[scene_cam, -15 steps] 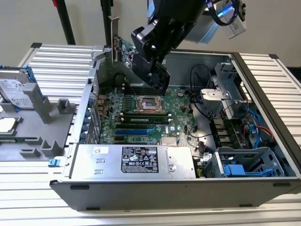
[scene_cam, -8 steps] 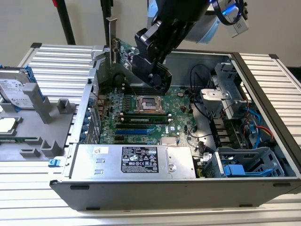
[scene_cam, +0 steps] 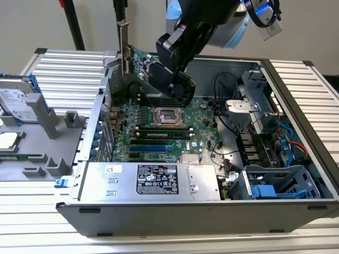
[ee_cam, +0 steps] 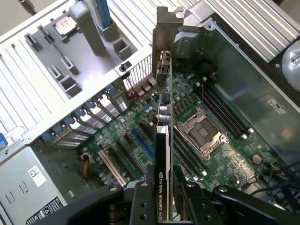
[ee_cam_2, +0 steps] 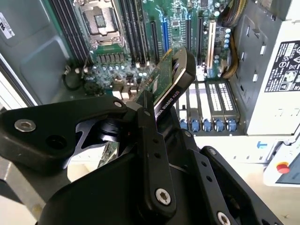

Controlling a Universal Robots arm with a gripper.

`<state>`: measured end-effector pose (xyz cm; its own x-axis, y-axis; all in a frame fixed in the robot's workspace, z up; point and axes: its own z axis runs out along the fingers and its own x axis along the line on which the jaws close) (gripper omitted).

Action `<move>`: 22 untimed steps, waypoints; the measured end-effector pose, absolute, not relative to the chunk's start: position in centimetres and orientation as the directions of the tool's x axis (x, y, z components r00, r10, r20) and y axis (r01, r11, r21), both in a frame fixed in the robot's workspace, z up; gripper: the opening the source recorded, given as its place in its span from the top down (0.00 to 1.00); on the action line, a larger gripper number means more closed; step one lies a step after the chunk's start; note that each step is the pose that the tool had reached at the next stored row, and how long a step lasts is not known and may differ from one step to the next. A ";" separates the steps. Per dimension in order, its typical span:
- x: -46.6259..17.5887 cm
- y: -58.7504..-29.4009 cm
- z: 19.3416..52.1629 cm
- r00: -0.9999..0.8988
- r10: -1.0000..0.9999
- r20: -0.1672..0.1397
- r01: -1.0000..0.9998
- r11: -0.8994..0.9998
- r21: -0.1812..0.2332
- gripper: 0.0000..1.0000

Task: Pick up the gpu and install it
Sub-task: 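Insert the gpu into the slot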

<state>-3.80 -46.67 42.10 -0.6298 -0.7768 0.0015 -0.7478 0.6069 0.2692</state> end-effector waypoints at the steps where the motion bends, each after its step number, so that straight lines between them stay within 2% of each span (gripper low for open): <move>1: -3.8 -46.7 42.1 -0.623 -0.782 0.002 -0.753 0.600 0.269 1.00; 22: -3.3 -46.7 42.1 -0.483 -0.876 0.001 -0.843 0.465 0.269 1.00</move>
<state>-3.33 -46.67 42.10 -0.4828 -0.8757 0.0015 -0.8432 0.4653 0.2692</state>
